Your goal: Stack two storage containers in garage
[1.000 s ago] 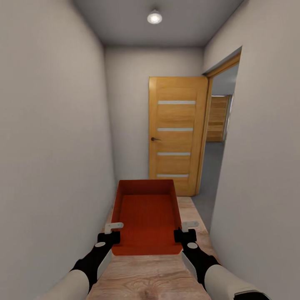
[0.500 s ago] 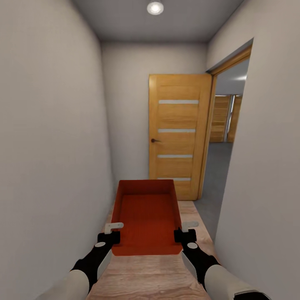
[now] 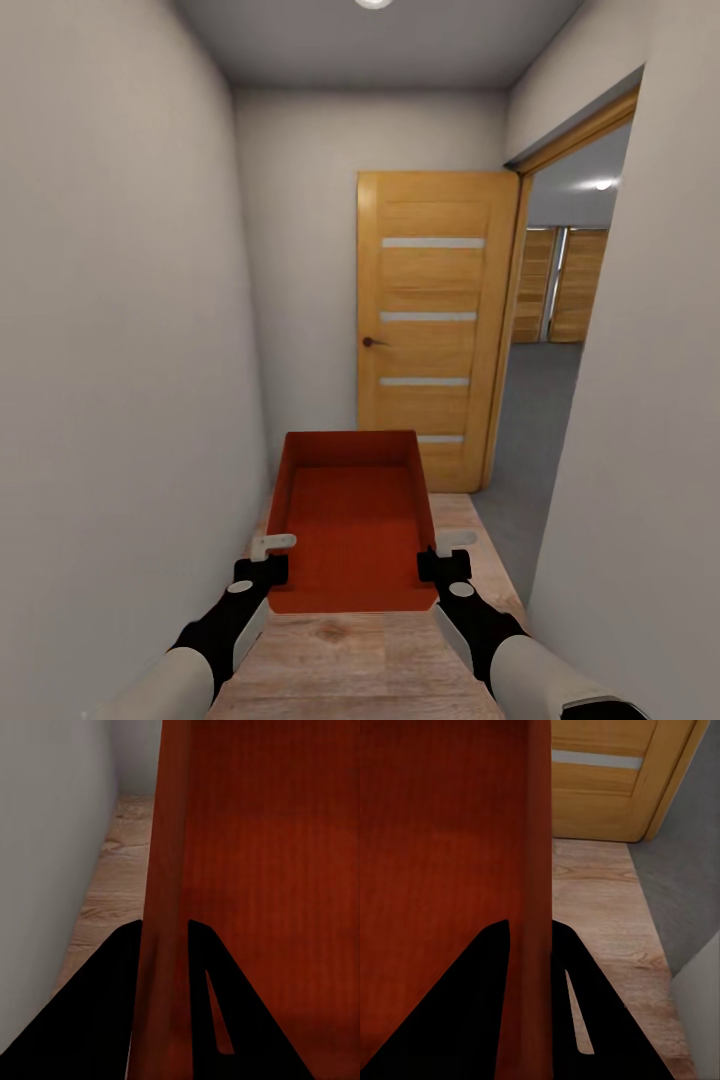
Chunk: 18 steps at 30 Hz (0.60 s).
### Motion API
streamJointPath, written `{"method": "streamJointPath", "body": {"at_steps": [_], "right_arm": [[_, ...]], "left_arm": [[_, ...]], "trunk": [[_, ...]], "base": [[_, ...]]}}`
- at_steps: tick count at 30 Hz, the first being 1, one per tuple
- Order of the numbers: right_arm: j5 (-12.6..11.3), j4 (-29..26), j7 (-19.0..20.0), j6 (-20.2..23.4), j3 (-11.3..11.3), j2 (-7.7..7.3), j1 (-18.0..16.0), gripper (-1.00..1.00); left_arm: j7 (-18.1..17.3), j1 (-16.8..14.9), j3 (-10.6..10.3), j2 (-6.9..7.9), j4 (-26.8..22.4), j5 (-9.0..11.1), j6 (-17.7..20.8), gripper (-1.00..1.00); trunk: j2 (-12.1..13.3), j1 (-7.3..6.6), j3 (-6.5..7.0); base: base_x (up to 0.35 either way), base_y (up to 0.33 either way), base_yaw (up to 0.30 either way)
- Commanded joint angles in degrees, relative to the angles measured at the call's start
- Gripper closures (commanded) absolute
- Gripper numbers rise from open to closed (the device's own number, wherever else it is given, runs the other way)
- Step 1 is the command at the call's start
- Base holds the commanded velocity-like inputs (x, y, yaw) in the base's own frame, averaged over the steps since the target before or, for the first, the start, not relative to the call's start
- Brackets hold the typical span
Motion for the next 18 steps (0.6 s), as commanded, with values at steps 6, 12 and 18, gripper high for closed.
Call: {"method": "streamJointPath", "body": {"at_steps": [6,12,18], "right_arm": [[0.2,0.1,-0.5,-0.1,-0.5,-0.5,-0.1,1.0],[0.2,0.1,-0.5,-0.2,-0.5,-0.55,-0.1,1.0],[0.2,0.1,-0.5,-0.2,-0.5,-0.49,-0.1,1.0]], "left_arm": [[0.7,0.0,0.6,2.46,-0.1,-0.7,0.0,1.0],[0.7,0.0,0.6,2.46,-0.1,-0.7,0.0,1.0],[0.7,0.0,0.6,2.46,-0.1,-0.7,0.0,1.0]], "trunk": [[-0.1,0.04,-0.08],[-0.1,0.04,-0.08],[-0.1,0.04,-0.08]], "base": [[0.324,0.0,0.0],[0.324,0.0,0.0],[0.324,0.0,0.0]]}}
